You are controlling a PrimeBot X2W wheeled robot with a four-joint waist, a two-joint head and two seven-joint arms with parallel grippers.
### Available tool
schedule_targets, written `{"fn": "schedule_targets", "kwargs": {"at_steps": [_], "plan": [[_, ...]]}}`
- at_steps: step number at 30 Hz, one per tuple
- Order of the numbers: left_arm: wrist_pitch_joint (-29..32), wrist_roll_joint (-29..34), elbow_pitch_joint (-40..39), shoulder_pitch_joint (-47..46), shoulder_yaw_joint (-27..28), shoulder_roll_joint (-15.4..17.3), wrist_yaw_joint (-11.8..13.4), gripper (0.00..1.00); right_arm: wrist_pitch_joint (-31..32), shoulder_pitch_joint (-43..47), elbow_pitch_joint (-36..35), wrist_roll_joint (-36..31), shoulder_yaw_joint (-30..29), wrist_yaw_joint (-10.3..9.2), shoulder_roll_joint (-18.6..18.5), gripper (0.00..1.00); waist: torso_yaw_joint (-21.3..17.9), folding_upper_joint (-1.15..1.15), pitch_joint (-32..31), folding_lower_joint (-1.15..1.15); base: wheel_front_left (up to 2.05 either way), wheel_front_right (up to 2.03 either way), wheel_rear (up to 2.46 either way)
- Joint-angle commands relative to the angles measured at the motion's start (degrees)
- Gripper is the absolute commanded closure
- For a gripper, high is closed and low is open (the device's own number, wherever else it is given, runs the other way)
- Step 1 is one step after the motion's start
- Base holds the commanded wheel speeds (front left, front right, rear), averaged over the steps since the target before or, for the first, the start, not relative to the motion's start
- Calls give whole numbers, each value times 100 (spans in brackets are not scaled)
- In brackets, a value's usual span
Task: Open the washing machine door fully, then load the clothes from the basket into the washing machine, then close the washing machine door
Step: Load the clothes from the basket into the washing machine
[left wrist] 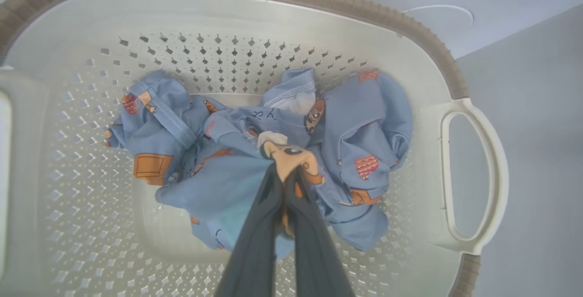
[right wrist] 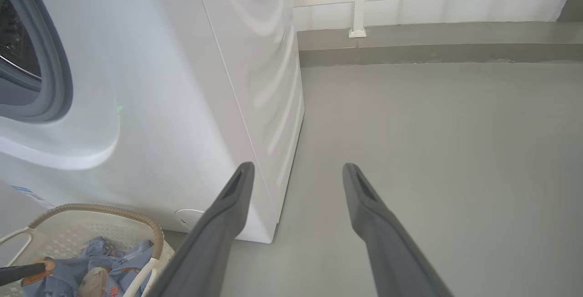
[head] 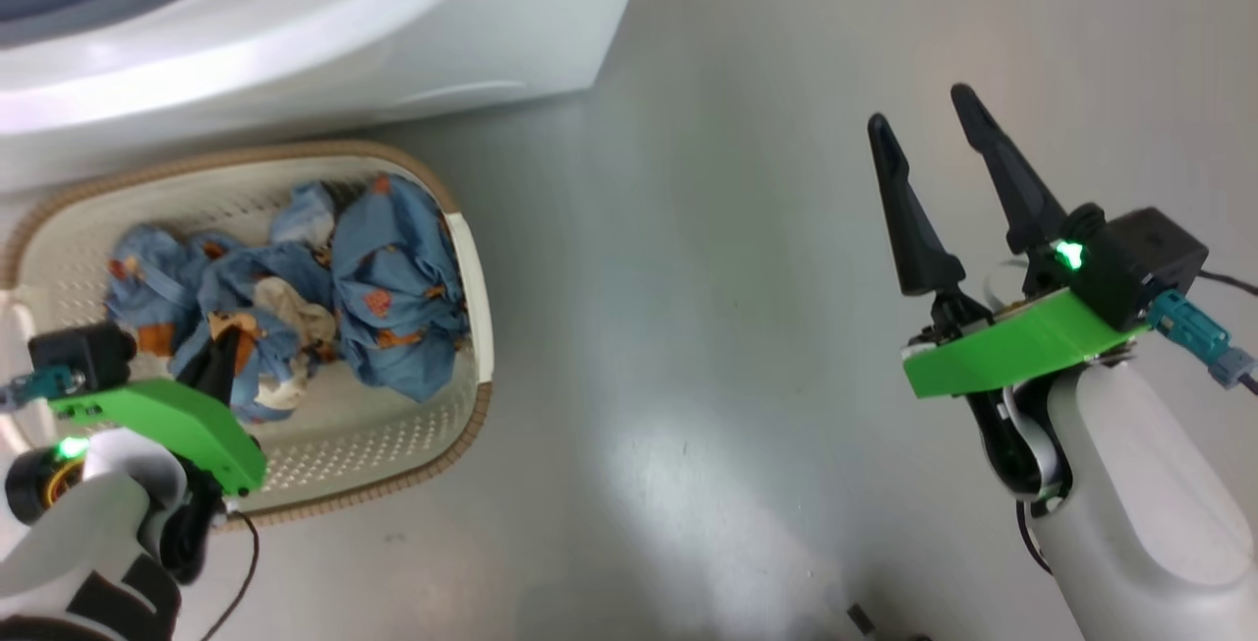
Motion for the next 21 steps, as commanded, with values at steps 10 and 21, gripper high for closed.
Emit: {"fn": "schedule_targets", "kwargs": {"at_steps": [10,21], "plan": [[-221,52,-356,458,271,270,3,100,-46,571,57,189,54,25,-133,0,314,0,-1071,0,0,0,0],[-224,1246,-1047,1138,1666,310,3,100,-46,1038,177,345,-16,25,-305,0,507,0,-1946,0,0,0,0]]}}
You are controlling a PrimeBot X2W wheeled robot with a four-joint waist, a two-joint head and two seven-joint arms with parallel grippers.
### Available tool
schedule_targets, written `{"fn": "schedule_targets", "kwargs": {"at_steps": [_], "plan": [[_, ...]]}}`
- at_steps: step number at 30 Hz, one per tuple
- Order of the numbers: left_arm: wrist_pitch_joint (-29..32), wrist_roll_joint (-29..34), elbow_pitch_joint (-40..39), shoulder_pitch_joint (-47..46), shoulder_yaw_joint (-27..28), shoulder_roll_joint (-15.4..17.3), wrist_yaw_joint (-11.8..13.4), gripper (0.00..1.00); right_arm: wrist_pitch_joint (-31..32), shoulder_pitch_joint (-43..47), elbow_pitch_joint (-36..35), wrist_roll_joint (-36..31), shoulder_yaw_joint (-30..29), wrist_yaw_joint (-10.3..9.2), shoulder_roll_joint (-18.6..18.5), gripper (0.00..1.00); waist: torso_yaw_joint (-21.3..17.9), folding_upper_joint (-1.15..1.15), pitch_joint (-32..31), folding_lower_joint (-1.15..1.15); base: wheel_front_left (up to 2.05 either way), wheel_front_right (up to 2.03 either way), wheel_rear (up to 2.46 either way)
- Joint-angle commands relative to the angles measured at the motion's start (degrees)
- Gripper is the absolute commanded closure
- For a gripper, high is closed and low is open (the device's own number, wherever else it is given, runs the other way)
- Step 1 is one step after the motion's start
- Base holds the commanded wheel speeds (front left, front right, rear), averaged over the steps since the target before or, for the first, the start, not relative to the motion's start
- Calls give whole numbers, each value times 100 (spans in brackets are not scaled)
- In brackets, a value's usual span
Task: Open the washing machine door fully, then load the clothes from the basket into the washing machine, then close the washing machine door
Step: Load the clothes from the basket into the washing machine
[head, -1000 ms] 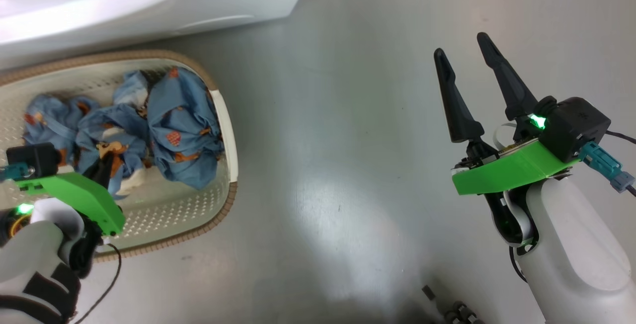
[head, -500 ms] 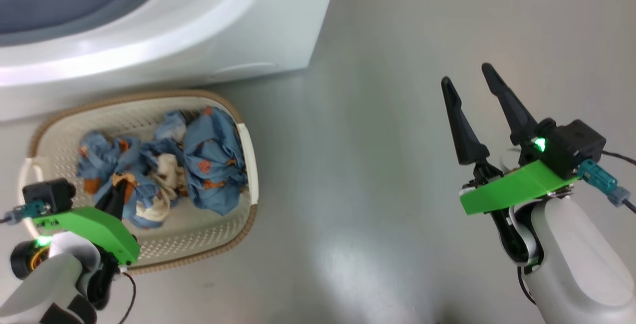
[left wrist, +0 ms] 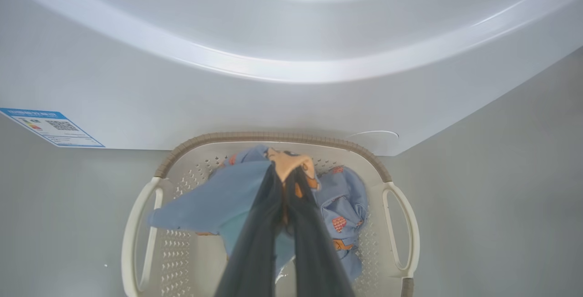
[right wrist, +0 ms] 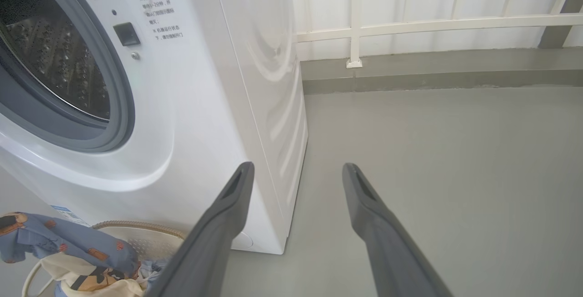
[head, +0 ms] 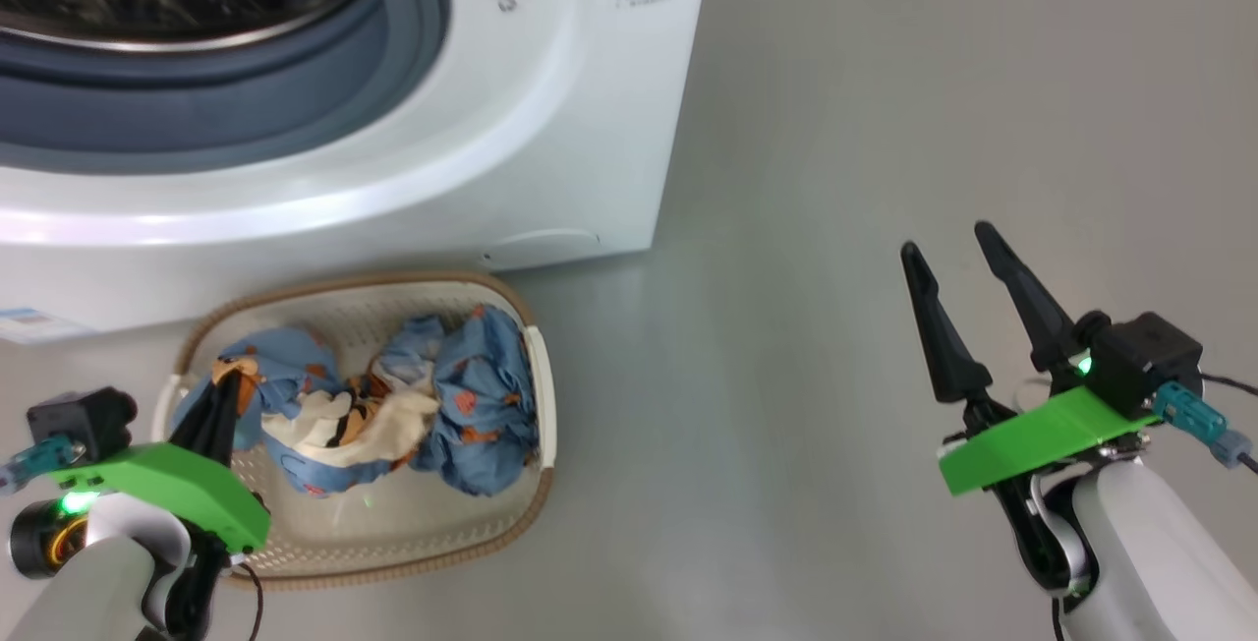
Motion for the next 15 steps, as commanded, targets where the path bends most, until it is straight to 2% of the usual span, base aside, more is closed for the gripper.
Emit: {"fn": "schedule_targets", "kwargs": {"at_steps": [1,15], "plan": [[-78,245,-199,151,430,263,3,100,-46,197,-85,55,62,25,-88,0,167,0,-453,0,0,0,0],[-78,1979,-1575,1427,2340,-95,11,100,-46,866,-25,227,7,25,-360,0,359,0,-1411,0,0,0,0]]}}
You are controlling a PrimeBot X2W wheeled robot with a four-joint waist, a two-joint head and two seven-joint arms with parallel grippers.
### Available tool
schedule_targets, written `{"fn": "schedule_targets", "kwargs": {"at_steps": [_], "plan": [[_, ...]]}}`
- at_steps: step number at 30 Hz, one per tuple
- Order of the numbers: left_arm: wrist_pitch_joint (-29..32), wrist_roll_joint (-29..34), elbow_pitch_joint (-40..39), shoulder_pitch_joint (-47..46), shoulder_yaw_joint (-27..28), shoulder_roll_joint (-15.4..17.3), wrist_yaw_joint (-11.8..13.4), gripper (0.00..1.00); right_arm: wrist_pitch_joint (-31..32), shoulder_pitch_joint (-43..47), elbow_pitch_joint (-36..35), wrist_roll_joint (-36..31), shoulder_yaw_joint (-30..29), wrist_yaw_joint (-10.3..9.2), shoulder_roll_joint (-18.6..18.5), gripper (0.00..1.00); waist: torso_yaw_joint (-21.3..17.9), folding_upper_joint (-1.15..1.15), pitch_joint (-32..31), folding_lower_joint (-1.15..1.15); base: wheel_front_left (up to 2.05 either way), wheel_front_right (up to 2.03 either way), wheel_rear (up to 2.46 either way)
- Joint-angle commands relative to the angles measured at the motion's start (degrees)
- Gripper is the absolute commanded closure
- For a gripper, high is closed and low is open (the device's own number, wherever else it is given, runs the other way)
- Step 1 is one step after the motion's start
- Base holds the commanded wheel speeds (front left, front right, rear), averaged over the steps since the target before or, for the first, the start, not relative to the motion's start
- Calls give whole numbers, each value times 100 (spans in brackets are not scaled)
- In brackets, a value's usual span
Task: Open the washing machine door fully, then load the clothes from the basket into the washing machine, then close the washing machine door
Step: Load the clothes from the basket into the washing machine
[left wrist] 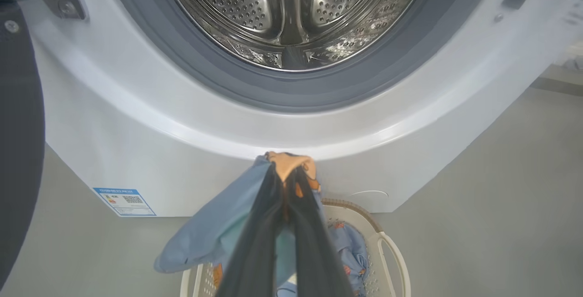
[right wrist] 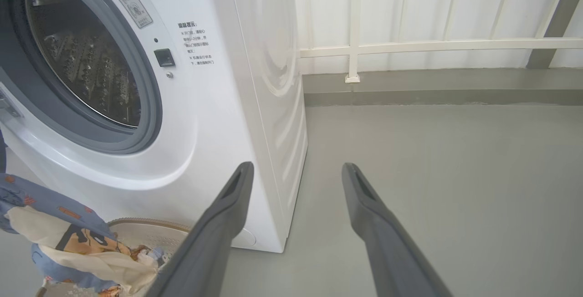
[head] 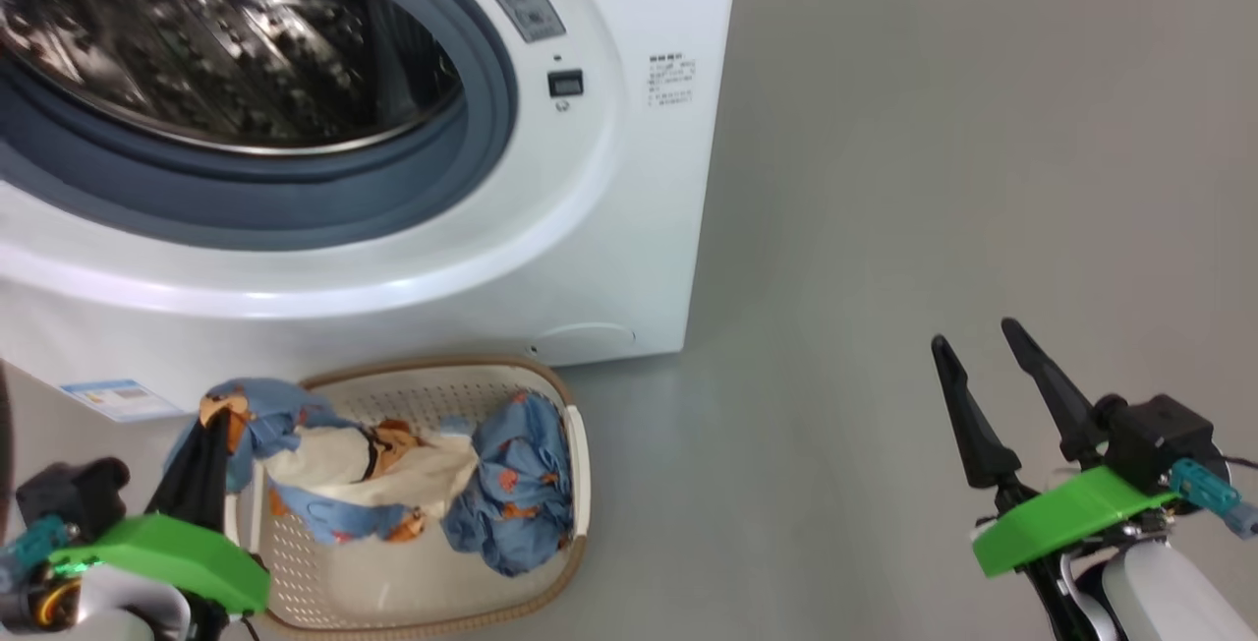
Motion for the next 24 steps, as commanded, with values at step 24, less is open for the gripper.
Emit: {"fn": "schedule_targets", "kwargs": {"at_steps": [24], "plan": [[-77,1219,-2606,1848,1577,-253,180,100,-47,732,-208,230,-100,25,-220,0,274,0,-817,0,0,0,0]]}}
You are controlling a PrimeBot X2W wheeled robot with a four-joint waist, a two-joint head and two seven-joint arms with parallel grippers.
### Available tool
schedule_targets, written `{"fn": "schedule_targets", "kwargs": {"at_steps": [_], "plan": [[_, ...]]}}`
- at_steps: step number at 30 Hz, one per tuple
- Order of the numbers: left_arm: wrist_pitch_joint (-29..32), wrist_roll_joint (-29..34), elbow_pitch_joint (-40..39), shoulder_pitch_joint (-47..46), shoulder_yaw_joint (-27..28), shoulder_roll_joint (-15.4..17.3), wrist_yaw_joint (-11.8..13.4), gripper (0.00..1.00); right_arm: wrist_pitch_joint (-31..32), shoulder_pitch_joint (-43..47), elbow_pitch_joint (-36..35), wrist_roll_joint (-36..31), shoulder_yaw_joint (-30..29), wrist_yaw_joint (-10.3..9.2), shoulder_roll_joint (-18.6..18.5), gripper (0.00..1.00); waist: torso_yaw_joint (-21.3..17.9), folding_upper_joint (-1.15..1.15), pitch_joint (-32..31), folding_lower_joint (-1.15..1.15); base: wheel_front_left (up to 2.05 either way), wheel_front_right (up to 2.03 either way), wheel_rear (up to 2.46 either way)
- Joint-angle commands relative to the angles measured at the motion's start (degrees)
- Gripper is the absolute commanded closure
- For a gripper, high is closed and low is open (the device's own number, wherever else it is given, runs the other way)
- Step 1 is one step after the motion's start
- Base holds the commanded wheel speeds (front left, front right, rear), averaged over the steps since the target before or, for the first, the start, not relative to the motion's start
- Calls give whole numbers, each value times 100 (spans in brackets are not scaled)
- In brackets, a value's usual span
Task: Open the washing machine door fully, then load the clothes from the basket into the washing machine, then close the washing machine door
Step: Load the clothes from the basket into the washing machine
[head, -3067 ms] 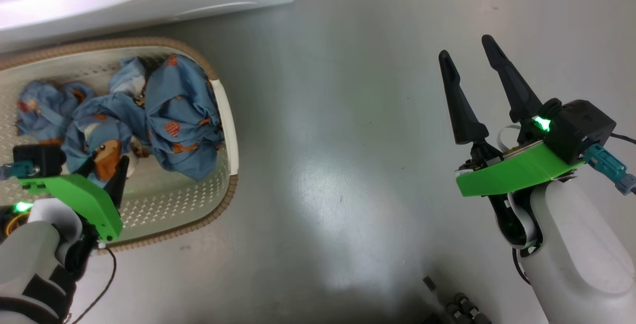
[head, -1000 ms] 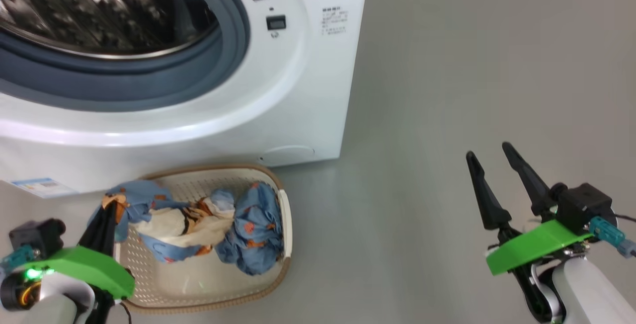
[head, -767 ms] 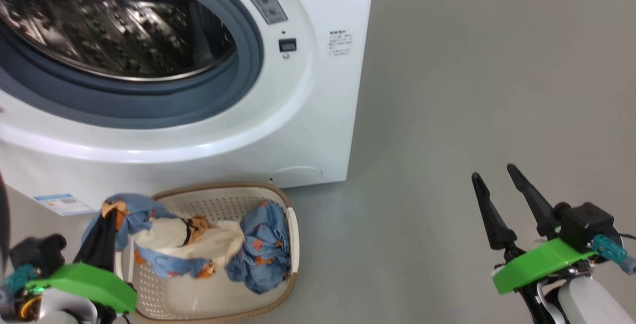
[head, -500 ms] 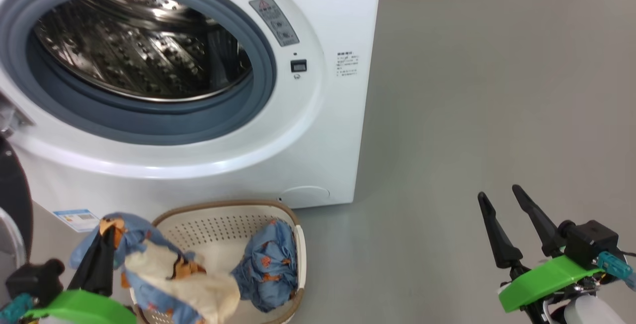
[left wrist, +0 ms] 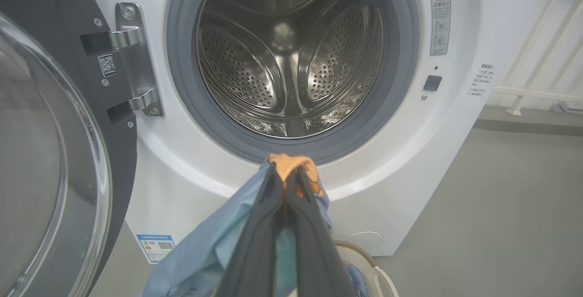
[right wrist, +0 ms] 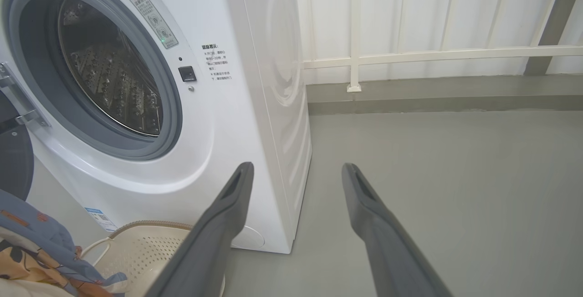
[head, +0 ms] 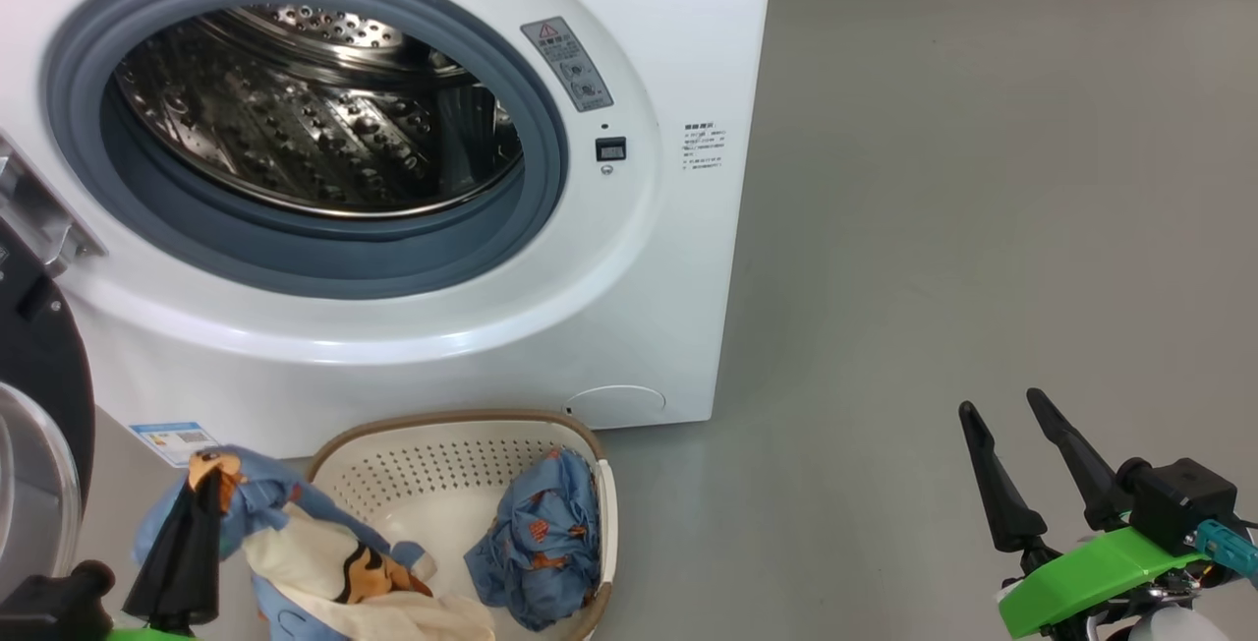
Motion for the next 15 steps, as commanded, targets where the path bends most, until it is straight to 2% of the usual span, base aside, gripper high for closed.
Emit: {"fn": "schedule_targets", "kwargs": {"at_steps": [1,8,15], "plan": [[-69,88,-205,-78,272,140,32,100,-47,-8,-147,11,57,25,-95,0,-4,0,31,0,0,0,0],[-69,79,-273,-211,356,116,37,100,-47,-116,-191,-24,46,25,-52,0,-47,0,237,0,0,0,0],[-67,31,-128,-923,350,175,6,100,-47,-350,-247,-100,31,25,73,0,-109,0,751,0,0,0,0]]}}
